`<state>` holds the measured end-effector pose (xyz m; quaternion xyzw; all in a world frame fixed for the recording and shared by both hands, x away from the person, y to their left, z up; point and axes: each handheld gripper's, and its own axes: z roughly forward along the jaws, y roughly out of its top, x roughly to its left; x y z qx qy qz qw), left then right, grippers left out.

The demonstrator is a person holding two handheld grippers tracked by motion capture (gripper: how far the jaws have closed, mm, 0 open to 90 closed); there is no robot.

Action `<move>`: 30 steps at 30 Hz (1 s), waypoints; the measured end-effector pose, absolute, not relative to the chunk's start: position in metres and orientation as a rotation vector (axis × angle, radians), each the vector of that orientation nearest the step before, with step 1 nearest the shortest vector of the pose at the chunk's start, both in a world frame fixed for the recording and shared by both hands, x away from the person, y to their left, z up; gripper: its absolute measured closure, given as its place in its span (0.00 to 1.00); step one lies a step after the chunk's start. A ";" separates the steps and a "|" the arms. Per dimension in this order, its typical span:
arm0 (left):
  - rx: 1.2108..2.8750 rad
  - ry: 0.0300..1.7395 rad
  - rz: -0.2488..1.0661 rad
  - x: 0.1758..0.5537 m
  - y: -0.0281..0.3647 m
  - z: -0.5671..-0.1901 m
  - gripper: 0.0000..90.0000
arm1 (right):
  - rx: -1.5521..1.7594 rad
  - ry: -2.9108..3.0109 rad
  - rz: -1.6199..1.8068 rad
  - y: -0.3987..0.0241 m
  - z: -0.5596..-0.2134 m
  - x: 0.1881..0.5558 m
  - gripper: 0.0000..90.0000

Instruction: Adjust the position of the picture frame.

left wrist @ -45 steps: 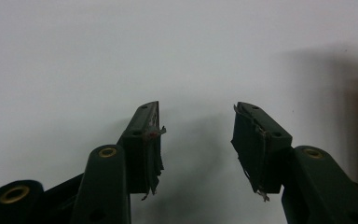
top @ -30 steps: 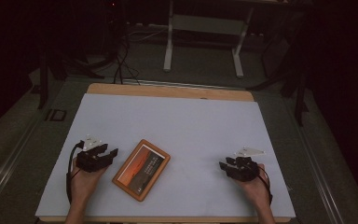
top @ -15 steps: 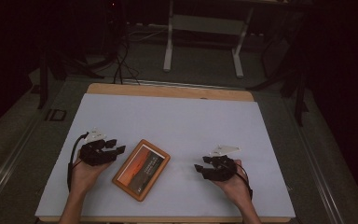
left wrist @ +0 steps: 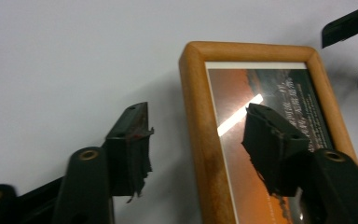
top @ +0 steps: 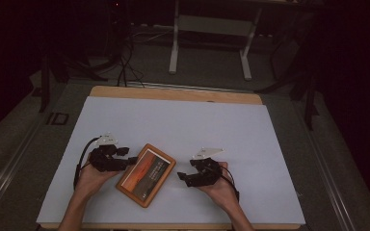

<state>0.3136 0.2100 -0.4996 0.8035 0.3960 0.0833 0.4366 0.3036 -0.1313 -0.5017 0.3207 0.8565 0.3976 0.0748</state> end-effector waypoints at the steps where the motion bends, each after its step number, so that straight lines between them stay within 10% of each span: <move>1: 2.005 0.973 0.199 0.314 0.210 -0.500 0.43 | 0.963 2.570 1.195 -0.128 -0.502 0.303 0.32; 30: 2.153 0.903 0.017 0.322 0.188 -0.518 0.28 | 1.060 2.716 1.290 -0.082 -0.521 0.305 0.15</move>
